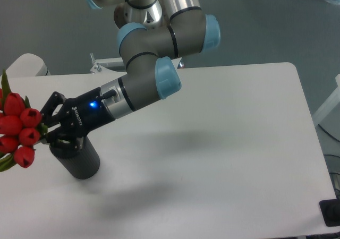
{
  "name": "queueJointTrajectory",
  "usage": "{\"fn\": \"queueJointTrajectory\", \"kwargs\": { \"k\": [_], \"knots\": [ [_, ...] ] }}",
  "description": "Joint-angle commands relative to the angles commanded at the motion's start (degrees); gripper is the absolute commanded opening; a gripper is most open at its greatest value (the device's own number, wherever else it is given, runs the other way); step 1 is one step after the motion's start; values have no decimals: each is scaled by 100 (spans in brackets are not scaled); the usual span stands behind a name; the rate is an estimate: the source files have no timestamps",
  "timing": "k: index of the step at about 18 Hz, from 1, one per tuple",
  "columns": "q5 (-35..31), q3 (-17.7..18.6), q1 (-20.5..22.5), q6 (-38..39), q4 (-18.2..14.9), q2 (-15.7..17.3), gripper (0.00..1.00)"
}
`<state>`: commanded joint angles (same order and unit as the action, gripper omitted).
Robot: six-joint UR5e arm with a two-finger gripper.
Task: Insert the flowers into the vase
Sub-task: 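Lower the tulip stems down into the black vase opening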
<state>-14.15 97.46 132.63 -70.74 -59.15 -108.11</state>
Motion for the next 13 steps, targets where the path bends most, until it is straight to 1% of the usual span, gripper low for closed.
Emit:
{"fn": "queueJointTrajectory", "kwargs": {
  "k": [3,8,10,13],
  "knots": [
    [0,194,18,-211,0,62,9],
    [-9,300,18,-396,9,53,12],
    [-9,413,26,-528,26,62,12],
    [-17,659,44,-730,184,62,13]
  ]
}}
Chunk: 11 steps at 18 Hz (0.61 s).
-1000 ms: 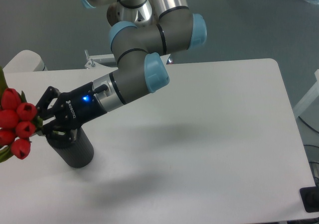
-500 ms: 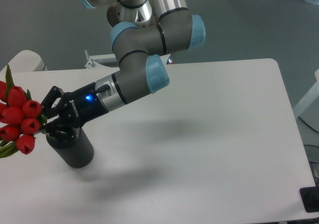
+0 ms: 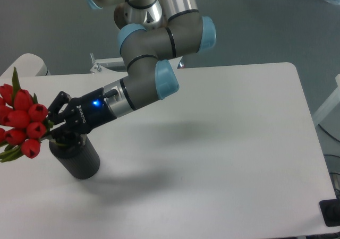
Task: Insert the flowers into the vase
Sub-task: 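Lower the tulip stems down into the black vase opening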
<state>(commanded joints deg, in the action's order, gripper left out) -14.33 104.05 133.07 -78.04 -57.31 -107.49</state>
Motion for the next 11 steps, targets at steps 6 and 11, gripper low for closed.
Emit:
{"fn": "queueJointTrajectory", "kwargs": {
  "k": [6,11],
  "knots": [
    [-35,185,18,-123,185,-17,17],
    [-62,343,61,-378,220,-35,24]
  ]
}}
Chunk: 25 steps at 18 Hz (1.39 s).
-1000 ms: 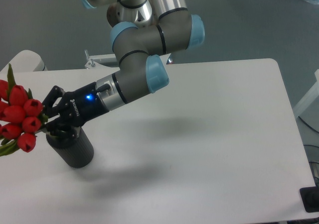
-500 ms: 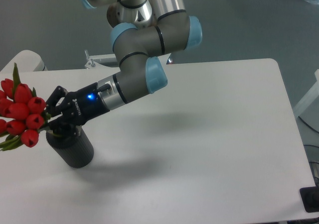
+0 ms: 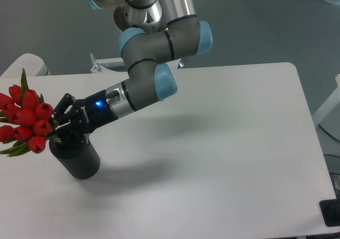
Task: Insert the flowers into the vase
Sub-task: 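Lower the tulip stems down into the black vase opening, then open the gripper to release the tulips in the vase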
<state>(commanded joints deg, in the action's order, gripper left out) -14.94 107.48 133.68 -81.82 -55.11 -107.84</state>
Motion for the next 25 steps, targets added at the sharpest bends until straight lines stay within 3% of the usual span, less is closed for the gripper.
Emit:
{"fn": "queueJointTrajectory", "kwargs": {
  "k": [11,20,25],
  "knots": [
    [-122,89,53,-238,141,-141,47],
    [-229,308,378,-502,185,-176,68],
    [-229,352,422,-493,185,-158,73]
  ]
}}
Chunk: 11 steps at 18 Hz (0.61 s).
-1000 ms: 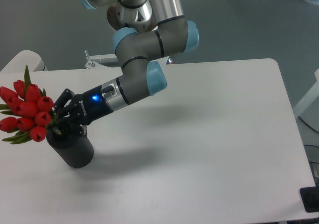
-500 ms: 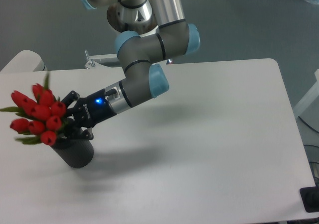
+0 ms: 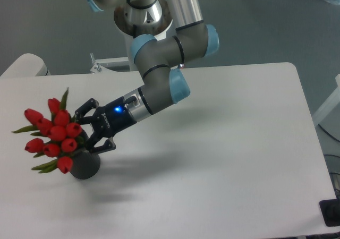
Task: Insert the flowers into the vase
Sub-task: 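Open the gripper to release the tulips in the vase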
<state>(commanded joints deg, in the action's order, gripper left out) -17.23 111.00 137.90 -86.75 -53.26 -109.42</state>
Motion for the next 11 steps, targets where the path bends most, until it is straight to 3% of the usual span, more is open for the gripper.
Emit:
{"fn": "queueJointTrajectory", "kwargs": {
  "k": [7,9,11],
  "knots": [
    [9,35,219,9,0,44,76],
    [18,9,333,9,0,53,80],
    [18,-70,500,61,-9,53,91]
  ]
}}
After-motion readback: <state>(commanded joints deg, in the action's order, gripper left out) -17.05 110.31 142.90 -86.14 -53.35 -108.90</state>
